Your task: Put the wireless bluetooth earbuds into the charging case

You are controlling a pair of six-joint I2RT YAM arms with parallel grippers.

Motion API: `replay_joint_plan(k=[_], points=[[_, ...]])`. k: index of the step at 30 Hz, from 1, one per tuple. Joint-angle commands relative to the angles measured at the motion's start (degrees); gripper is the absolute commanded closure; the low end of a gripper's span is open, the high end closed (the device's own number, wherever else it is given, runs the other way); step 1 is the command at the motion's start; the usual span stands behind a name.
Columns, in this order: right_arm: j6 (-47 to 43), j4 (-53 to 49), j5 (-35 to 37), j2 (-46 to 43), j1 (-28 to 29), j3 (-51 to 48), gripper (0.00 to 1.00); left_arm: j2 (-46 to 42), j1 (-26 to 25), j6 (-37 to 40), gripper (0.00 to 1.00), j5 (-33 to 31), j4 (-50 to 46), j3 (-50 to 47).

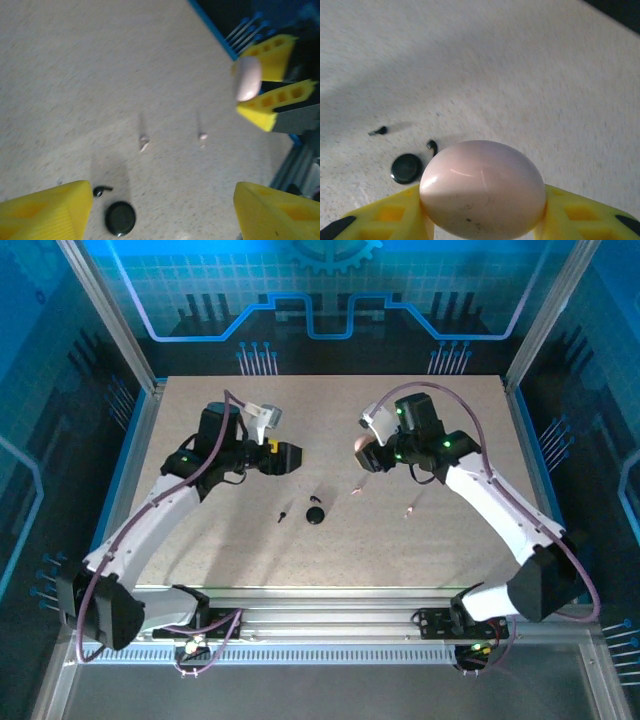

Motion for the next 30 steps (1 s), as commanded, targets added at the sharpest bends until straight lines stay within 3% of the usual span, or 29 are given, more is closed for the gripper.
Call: replay_joint_plan(k=[1, 10, 19, 25, 30], points=[[-8.8, 6.1, -5.2, -2.1, 2.7, -1.8, 0.53, -3.0, -1.1, 2.4, 0.26, 8.1, 5.8, -0.3], [-24.7, 16.6, -5.0, -6.3, 9.5, -8.3, 0.54, -3.6, -3.8, 1.7, 0.35, 11.2, 8.8, 0.2], [-23.2, 19.1, -1.4, -4.9, 11.5, -7.0, 0.54, -2.4, -6.9, -3.9, 0.42, 10.0, 9.7, 0.2], [-23.4, 19.9, -0.5, -5.3, 12.6, -6.9, 0.54, -1.7, -8.0, -6.2, 0.51, 4.8, 9.1, 0.5], [-23.8, 20.4, 0.0, -5.9, 13.3, -7.0, 0.54, -0.7, -8.3, -7.1, 0.52, 4.6, 8.3, 1.1]])
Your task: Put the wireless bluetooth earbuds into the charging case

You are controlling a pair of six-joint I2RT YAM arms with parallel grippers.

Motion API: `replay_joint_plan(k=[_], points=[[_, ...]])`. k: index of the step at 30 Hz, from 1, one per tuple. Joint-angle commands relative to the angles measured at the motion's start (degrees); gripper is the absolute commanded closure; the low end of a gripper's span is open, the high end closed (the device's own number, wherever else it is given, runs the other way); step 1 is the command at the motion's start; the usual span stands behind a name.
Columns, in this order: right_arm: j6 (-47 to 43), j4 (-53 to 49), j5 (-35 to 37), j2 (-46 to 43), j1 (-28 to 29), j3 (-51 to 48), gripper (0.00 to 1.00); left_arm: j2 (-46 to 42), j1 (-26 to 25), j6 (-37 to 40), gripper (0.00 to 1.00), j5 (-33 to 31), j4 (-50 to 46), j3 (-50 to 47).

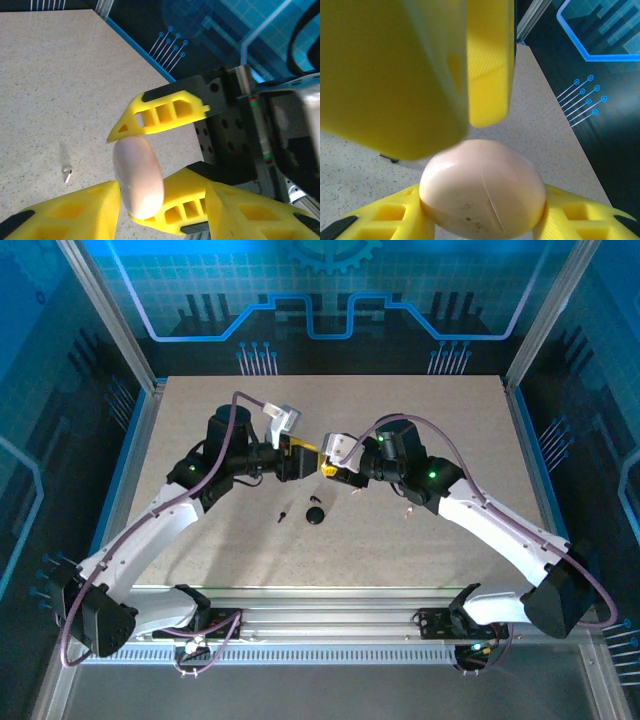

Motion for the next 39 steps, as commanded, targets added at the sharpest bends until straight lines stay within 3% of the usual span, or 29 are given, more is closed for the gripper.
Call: replay_joint_plan(k=[1, 19, 27, 39], points=[[-0.7, 2.0, 1.0, -1.0, 1.1, 0.9, 0.54, 0.8, -0.5, -1.5, 0.52, -1.0, -0.1, 1.2], [-0.3, 2.7, 4.0, -1.1, 2.4, 1.5, 0.54, 2.8, -1.9, 0.3, 0.55, -3.7, -1.9, 2.0], [-0.9, 3.0, 4.2, -1.5, 2.9, 1.3, 0.54, 3.3, -2.1, -0.1, 0.58, -2.0, -1.2, 2.2], [-1.1, 4.0, 5.1, -2.1, 3.5, 0.2, 0.51, 2.9, -2.3, 3.1, 0.82, -1.6, -1.5, 1.6]])
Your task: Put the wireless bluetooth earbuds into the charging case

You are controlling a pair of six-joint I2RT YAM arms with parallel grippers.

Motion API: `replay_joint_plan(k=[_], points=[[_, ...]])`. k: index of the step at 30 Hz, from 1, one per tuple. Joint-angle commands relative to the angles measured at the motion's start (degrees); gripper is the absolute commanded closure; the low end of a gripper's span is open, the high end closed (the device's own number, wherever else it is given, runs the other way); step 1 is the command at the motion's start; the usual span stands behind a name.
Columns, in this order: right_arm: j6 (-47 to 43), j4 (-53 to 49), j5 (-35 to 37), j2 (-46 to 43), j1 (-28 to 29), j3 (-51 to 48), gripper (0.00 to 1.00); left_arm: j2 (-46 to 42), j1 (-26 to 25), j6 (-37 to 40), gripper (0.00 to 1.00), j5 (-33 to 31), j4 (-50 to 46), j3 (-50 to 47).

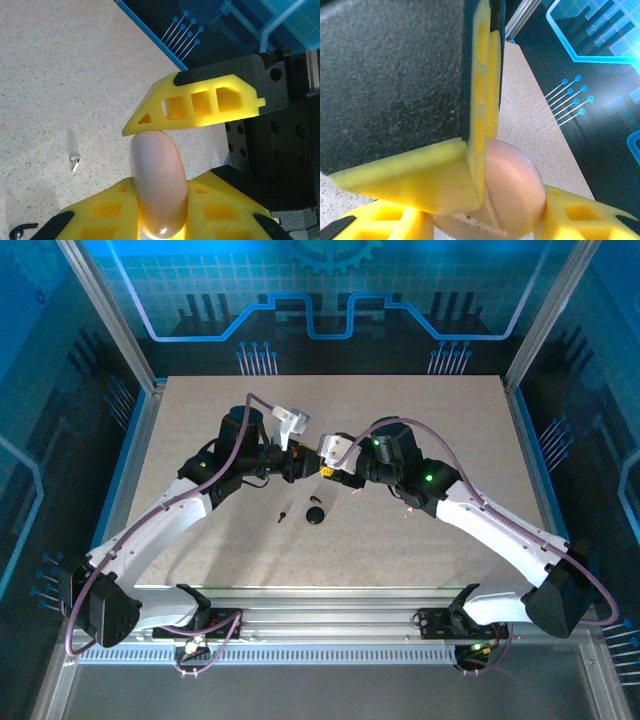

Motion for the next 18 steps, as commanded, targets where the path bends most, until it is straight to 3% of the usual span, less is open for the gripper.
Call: replay_joint_plan(k=[1, 4, 7, 12, 18], points=[[-0.7, 3.1, 0.0, -2.3, 1.2, -0.1, 0.49, -0.1, -0.5, 2.9, 0.82, 1.1, 0.0, 0.9], [-0.5, 2.8, -1.3, -3.1, 1.2, -1.1, 0.35, -0.2, -0.5, 5.1, 0.84, 1.6, 1.5, -0.1], [0.4, 1.0, -3.2, -4.1, 0.8, -1.3, 0.29, -0.3, -0.5, 8.3, 0.87, 2.8, 2.9, -1.1], [2.7, -1.2, -9.9, -8.6, -2.5, -4.1, 0.27, -0.3, -0.2, 12.3, 0.90, 4.3, 5.5, -2.6], [3.5, -12.2, -27.8, -11.2, -11.6, -2.2, 0.29, -1.5, 0.0, 16.7, 0.88, 7.9, 10.5, -5.4]])
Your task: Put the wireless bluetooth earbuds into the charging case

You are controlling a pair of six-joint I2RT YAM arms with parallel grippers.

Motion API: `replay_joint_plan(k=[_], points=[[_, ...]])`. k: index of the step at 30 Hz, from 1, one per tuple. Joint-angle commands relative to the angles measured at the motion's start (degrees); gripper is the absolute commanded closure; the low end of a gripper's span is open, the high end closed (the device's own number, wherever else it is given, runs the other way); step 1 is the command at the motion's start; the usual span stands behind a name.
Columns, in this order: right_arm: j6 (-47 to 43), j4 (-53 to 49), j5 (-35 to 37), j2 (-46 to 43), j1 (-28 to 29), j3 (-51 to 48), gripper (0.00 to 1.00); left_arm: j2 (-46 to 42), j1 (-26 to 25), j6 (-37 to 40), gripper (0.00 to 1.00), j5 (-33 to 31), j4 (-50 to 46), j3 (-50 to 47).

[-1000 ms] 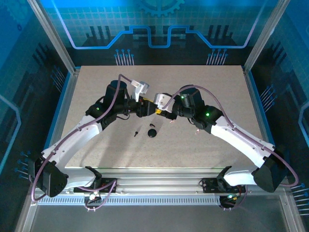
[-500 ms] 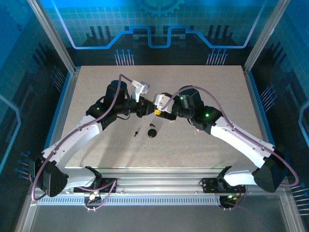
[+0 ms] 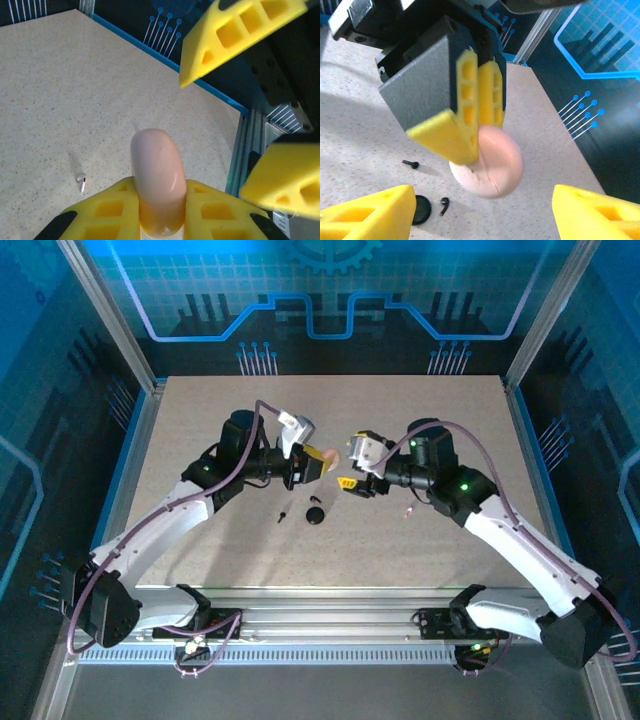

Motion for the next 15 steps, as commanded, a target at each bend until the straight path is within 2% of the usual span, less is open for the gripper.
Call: replay_joint_plan(k=[1, 4, 7, 13, 15], points=[[0.8, -9.2, -14.6, -0.8, -4.7, 2.4, 0.30, -2.0, -0.1, 4.7, 0.88, 4.1, 6.1, -2.6], [-2.9, -16.4, -20.5, 0.3, -7.6, 5.2, 0.34, -3.0, 0.0, 7.1, 0.88, 6.5, 9.6, -4.3], [-5.0, -20.7, -20.9, 2.0, -8.2, 7.9, 0.38, -3.2, 0.0, 9.7, 0.88, 8.9, 9.9, -4.5], [-7.7, -21.9, -22.3, 4.9, -8.1, 10.6, 0.44, -3.7, -0.3, 17.3, 0.90, 15.1, 9.0, -5.4], [-8.9, -22.7, -22.8, 5.8, -8.0, 11.9, 0.45, -4.6, -0.5, 19.4, 0.91, 15.4, 9.7, -6.4]])
